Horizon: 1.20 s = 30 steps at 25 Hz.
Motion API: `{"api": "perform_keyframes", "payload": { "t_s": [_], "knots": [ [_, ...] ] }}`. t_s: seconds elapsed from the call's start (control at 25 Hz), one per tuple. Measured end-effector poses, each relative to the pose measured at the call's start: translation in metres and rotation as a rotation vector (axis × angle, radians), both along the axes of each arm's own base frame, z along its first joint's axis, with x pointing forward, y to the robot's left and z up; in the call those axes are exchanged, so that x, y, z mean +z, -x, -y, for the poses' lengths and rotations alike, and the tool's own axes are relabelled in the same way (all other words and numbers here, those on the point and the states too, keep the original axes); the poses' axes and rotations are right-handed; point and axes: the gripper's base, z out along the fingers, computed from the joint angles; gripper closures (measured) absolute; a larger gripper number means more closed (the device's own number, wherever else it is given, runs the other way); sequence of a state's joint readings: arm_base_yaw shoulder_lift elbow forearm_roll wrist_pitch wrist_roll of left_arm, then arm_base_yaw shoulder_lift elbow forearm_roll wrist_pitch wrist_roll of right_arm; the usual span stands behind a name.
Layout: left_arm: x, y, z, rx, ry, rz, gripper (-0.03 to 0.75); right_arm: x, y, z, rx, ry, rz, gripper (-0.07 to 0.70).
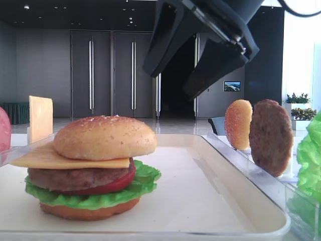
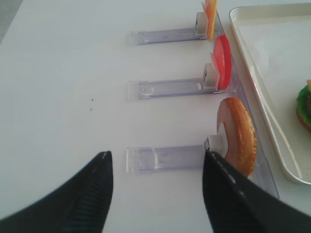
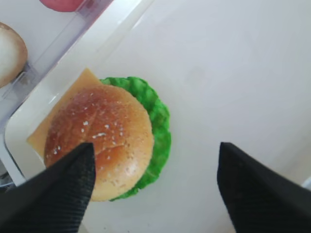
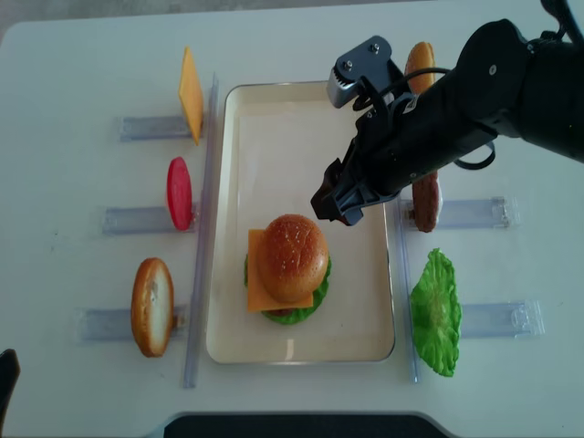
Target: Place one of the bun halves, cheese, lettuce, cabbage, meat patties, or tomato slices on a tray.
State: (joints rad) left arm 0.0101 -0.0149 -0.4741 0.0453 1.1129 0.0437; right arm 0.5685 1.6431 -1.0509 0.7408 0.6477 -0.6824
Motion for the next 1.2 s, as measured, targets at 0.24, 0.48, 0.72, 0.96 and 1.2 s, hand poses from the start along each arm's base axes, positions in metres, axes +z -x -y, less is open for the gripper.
{"api": "perform_keyframes", "payload": {
  "t_s": [0.24,0.48,0.72,0.96,1.2],
  "knots": [
    [0.000,0.000,0.000,0.000,0.000,0.000,0.265,0.021,0.004,0.027,-0.071,0.263,0.004,0.134],
    [0.000,0.000,0.000,0.000,0.000,0.000,0.265,0.047,0.007,0.082,-0.264,0.478,-0.047,0.206],
    [0.000,0.000,0.000,0.000,0.000,0.000,0.265,0.078,0.014,0.182,-0.615,0.501,-0.139,0.224],
    [0.000,0.000,0.000,0.000,0.000,0.000,0.265,0.109,0.040,0.234,-0.874,0.447,-0.074,0.227],
    [0.000,0.000,0.000,0.000,0.000,0.000,0.265,0.128,0.061,0.231,-0.893,0.399,-0.011,0.228]
  ]
}}
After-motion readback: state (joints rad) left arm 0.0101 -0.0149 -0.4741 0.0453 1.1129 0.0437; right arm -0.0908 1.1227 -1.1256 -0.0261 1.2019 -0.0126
